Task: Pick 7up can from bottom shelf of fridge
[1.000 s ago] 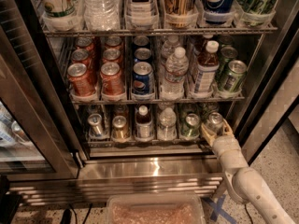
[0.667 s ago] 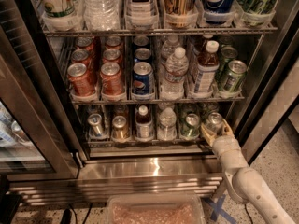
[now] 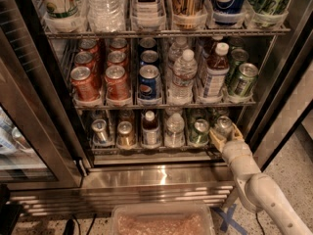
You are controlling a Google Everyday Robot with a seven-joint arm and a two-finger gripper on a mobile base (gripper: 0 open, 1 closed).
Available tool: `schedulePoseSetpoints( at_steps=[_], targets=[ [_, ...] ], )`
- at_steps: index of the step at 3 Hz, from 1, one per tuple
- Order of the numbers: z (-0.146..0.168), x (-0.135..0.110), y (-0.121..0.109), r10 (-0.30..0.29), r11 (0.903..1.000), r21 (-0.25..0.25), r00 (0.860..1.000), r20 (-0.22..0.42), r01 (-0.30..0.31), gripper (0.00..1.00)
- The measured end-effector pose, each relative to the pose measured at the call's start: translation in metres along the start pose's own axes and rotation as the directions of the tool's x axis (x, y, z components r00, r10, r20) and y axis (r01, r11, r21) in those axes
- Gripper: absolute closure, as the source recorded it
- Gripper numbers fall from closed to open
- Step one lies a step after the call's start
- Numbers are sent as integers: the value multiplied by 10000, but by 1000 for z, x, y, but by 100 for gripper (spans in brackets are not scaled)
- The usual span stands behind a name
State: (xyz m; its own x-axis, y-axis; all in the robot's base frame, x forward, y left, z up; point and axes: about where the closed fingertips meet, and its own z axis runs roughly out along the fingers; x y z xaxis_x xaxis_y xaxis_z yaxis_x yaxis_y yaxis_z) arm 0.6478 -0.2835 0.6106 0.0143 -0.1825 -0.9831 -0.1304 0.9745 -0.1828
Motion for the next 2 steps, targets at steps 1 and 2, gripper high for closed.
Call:
schedulePoseSetpoints(
  at_steps=[1,2],
  targets=[
    [-1,-27,-3,238,9995,-215,9993,283,-232,100],
    [-7,-53,-7,117,9992,-388,9988,475,-99,100]
  ],
)
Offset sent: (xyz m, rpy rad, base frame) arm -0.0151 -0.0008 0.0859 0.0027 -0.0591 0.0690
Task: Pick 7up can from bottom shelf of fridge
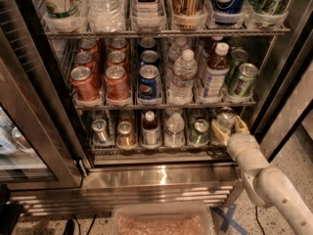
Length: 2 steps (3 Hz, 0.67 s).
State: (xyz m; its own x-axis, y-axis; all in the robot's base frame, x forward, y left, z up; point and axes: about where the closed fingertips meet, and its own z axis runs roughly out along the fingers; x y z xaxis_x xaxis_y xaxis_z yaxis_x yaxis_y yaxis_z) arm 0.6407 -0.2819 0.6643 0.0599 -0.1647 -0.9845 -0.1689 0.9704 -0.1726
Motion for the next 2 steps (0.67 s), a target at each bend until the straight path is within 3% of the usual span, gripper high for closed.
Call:
schedulePoseSetpoints(
  at_steps=[1,2],
  targets=[
    [-12,-13,-5,-351,9994,-41,9993,-108,351,100],
    [-44,-6,-7,-816,9966,-216,9905,-1107,797,100]
  ],
)
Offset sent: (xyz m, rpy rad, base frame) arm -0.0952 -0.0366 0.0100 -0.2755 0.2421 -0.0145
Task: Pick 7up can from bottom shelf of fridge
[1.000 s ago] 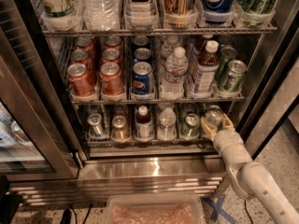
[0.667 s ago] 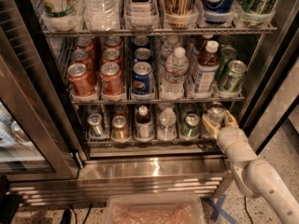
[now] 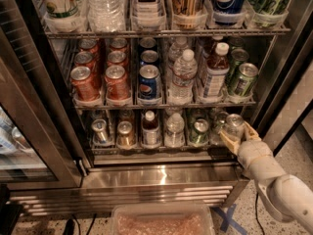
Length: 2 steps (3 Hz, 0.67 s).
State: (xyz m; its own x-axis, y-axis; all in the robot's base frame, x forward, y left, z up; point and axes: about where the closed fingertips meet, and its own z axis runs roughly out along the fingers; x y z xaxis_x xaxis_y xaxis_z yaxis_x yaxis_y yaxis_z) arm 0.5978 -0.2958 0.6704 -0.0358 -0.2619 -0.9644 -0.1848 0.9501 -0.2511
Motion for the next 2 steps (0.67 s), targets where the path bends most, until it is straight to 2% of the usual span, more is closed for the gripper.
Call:
schedulePoseSetpoints(
  at_steps=[1,2],
  targets=[
    [-35,21,11,-598,9969,-591,9889,-1364,522,100],
    [-51,11,17,-2058,9720,-1552,9582,-1989,1766,100]
  ],
)
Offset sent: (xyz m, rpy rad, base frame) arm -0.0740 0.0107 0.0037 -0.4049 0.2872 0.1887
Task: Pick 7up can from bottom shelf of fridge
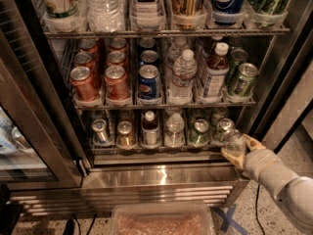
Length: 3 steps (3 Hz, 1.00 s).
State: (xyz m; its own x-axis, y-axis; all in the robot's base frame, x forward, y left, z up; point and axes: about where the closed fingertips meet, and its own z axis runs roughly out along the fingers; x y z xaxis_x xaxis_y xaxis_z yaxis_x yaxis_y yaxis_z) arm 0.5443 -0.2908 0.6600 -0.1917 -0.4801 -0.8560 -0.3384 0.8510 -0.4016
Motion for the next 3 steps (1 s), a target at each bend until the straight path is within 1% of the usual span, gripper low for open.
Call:
schedulePoseSetpoints(
  at_steps=[1,2,3],
  targets=[
    [-4,-5,-8,-204,9997,126,9998,-35,205,100],
    [0,-10,15,-575,9970,-512,9983,80,579,100],
    [-3,-38,55,-1093,9751,-1853,9909,786,1222,100]
  ],
)
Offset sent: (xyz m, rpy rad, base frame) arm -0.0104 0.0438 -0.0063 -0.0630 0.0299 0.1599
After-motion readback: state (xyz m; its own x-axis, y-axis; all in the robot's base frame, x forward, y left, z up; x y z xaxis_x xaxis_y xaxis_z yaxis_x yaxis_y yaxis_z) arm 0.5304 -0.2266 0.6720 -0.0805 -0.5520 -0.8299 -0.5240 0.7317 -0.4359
